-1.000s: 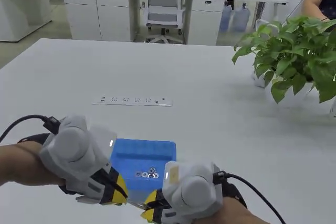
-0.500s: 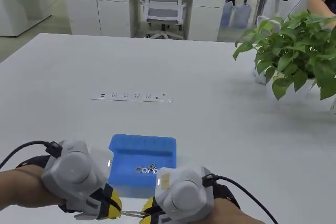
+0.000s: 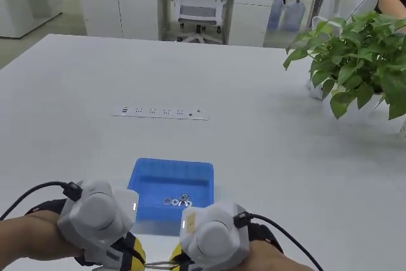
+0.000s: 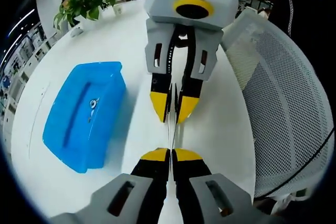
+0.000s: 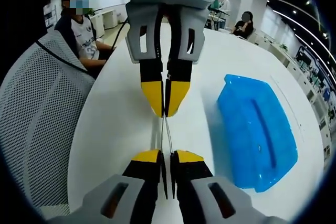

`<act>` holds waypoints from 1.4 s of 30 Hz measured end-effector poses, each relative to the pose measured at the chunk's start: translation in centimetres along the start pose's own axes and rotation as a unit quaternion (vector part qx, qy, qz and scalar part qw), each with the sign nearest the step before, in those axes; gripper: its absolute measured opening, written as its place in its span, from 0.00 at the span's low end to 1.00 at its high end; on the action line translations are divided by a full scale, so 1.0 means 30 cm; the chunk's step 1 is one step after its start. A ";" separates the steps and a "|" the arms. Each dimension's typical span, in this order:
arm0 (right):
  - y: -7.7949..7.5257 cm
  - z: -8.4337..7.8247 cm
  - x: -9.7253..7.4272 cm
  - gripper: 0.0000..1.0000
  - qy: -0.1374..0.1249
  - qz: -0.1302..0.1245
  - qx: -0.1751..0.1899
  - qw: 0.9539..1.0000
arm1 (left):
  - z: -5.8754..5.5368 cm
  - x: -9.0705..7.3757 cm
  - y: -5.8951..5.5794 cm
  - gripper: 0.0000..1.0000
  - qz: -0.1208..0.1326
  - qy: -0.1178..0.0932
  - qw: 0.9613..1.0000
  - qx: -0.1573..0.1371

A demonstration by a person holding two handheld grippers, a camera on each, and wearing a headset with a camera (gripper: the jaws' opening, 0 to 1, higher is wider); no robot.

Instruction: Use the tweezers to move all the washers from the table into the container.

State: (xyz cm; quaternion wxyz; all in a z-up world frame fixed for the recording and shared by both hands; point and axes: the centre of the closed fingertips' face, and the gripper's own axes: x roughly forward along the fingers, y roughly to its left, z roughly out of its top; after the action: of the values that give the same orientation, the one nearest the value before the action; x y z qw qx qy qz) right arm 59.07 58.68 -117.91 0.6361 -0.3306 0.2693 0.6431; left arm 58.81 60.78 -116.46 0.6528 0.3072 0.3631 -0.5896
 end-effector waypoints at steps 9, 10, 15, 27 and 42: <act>-0.003 -0.021 -0.007 0.13 0.009 -0.005 0.003 1.000 | -0.014 0.022 0.007 0.06 0.000 0.003 1.000 0.002; -0.003 -0.024 -0.009 0.13 0.009 -0.006 0.003 1.000 | -0.013 0.024 0.008 0.06 0.000 0.003 1.000 0.001; -0.008 -0.037 -0.018 0.13 0.013 -0.009 0.008 1.000 | -0.020 0.039 0.014 0.06 0.002 0.012 1.000 0.011; -0.009 -0.044 -0.024 0.13 0.011 -0.013 0.017 1.000 | -0.020 0.040 0.030 0.07 0.017 0.011 1.000 0.004; -0.016 -0.050 -0.028 0.18 0.011 -0.019 0.029 0.999 | -0.005 0.048 0.047 0.10 0.028 0.009 1.000 0.004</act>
State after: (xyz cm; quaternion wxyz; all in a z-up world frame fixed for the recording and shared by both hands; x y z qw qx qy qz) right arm 59.65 57.02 -118.17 0.6546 -0.3240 0.2880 0.6194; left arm 60.26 60.28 -117.77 0.6647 0.3248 0.3577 -0.5698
